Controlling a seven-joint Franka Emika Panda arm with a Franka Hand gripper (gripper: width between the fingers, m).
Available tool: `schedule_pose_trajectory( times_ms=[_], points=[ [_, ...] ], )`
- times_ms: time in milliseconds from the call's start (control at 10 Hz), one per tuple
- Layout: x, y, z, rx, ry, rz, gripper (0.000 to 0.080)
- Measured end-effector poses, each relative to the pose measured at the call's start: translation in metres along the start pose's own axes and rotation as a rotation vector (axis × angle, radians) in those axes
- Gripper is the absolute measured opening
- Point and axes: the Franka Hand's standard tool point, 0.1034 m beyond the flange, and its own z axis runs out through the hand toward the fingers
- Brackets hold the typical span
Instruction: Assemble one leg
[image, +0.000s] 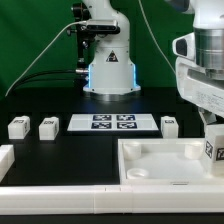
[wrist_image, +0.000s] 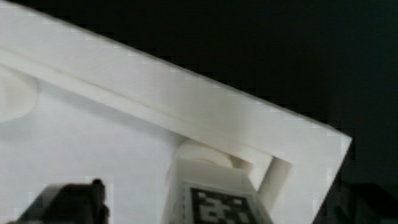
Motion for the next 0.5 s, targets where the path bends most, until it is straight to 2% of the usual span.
schedule_pose_trajectory(
  times_ms=[500],
  points=[
    [0.0018, 0.0033, 0.0026, -0.005, -0.003, -0.607, 0.0649]
  ],
)
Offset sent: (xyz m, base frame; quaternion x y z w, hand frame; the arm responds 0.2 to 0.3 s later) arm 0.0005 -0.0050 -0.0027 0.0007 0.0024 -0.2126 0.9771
